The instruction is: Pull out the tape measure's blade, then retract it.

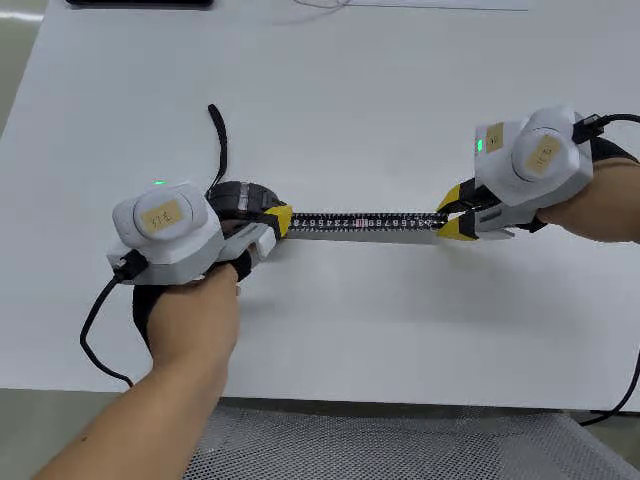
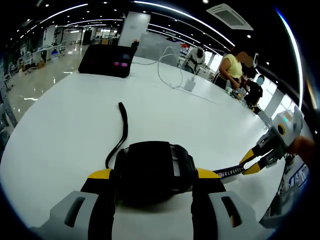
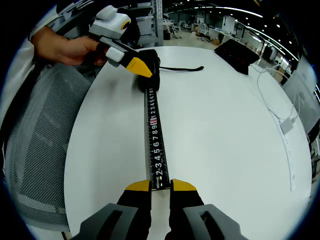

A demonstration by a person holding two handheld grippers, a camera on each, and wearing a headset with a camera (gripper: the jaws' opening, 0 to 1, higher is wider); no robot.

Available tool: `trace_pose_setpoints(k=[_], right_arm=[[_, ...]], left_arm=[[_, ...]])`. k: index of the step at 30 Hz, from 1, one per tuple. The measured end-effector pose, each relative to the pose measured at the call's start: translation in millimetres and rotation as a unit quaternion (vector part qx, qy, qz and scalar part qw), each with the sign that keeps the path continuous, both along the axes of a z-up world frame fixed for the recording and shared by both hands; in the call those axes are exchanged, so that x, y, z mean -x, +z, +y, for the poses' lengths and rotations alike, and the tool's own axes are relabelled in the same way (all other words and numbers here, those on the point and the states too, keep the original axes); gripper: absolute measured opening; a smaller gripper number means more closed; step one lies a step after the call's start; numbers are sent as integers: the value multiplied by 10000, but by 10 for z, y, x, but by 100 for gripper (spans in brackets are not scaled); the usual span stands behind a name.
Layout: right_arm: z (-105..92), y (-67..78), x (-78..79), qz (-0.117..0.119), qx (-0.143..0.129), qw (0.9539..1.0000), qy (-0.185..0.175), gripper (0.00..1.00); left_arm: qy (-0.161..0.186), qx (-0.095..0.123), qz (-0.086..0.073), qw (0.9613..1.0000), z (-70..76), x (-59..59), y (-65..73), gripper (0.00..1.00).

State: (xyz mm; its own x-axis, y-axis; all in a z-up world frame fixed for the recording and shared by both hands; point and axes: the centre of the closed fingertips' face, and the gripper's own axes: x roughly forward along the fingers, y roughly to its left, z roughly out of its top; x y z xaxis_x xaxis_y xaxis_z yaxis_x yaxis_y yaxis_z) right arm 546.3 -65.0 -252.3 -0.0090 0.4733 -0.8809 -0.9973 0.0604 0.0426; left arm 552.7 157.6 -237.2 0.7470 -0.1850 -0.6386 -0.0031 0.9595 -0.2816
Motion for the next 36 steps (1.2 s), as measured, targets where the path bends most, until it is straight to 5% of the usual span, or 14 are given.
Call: trace_pose_setpoints(k=[36], right_arm=[[409, 39, 1, 51, -308, 9995, 53, 9]], left_arm=[[71, 167, -20, 9998, 15, -13, 8, 58]])
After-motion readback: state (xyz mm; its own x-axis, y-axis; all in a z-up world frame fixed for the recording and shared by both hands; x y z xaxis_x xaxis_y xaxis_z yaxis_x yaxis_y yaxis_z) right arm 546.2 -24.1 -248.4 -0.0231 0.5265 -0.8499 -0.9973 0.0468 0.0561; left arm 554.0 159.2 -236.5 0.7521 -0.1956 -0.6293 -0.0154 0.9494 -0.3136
